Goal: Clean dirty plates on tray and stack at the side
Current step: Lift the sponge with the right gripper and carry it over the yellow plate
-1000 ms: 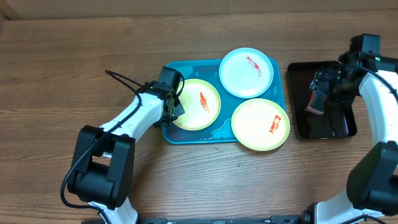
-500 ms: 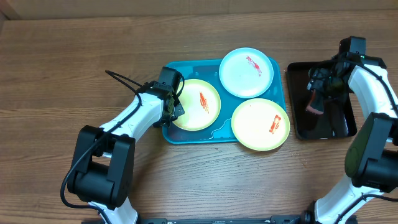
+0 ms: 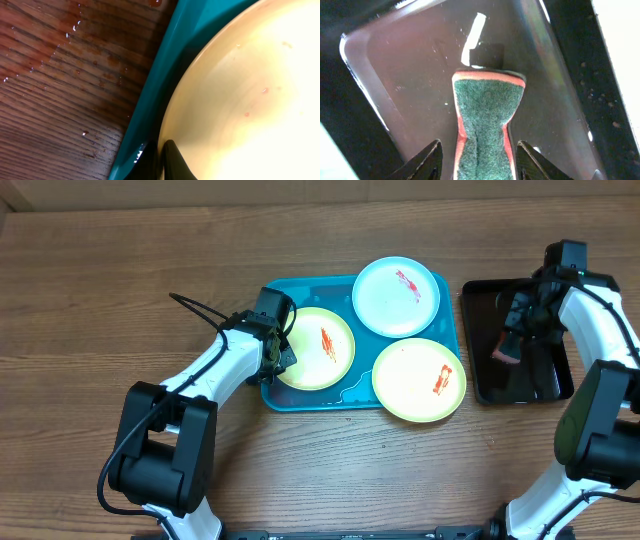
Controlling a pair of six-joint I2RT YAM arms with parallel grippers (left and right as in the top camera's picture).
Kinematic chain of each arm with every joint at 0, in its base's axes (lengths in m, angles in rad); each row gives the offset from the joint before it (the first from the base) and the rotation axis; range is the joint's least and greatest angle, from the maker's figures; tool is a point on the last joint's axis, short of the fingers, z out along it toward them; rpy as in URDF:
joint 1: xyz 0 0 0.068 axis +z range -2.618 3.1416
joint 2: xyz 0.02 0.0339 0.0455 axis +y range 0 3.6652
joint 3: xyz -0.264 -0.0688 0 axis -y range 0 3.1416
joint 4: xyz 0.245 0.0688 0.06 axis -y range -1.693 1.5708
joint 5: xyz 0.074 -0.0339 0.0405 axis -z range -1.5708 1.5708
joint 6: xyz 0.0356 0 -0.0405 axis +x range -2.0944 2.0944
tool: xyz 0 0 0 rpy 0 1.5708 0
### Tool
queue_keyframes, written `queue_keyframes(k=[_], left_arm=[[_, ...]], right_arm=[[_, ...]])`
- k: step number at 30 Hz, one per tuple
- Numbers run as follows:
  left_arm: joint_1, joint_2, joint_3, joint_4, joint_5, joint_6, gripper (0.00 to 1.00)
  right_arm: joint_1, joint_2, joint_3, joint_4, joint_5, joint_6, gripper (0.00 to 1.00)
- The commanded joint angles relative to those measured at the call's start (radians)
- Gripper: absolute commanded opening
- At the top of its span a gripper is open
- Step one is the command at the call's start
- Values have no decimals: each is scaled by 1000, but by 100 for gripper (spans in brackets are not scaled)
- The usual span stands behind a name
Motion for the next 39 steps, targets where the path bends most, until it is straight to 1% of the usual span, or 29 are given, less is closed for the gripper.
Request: queue_keyframes(k=[1, 4, 9, 15, 21, 30, 33, 37, 39], left_arm=[[6, 19, -6, -13, -12, 16, 4], [6, 19, -6, -14, -12, 16, 4], [6, 19, -6, -14, -12, 16, 4], [6, 19, -6, -14, -12, 16, 4], [6, 19, -6, -14, -13, 16, 4], [6, 19, -6, -14, -14, 16, 4], [6, 19, -6, -14, -14, 16, 4], [6, 19, -6, -14, -14, 16, 4], [6, 19, -6, -14, -13, 16, 4]], right_arm=[[-5, 6, -20, 9, 16, -18, 47], [-5, 6, -24, 18, 16, -18, 43], [-5, 6, -45, 42, 16, -17, 39], [-5, 6, -94, 75, 16, -18, 38], [-5, 6, -102, 101, 16, -18, 37], [-5, 6, -157, 175, 16, -18, 36], [-5, 6, -157, 174, 16, -17, 26], [-5, 5, -134, 147, 16, -17, 10], [-5, 4, -100, 110, 16, -17, 5]])
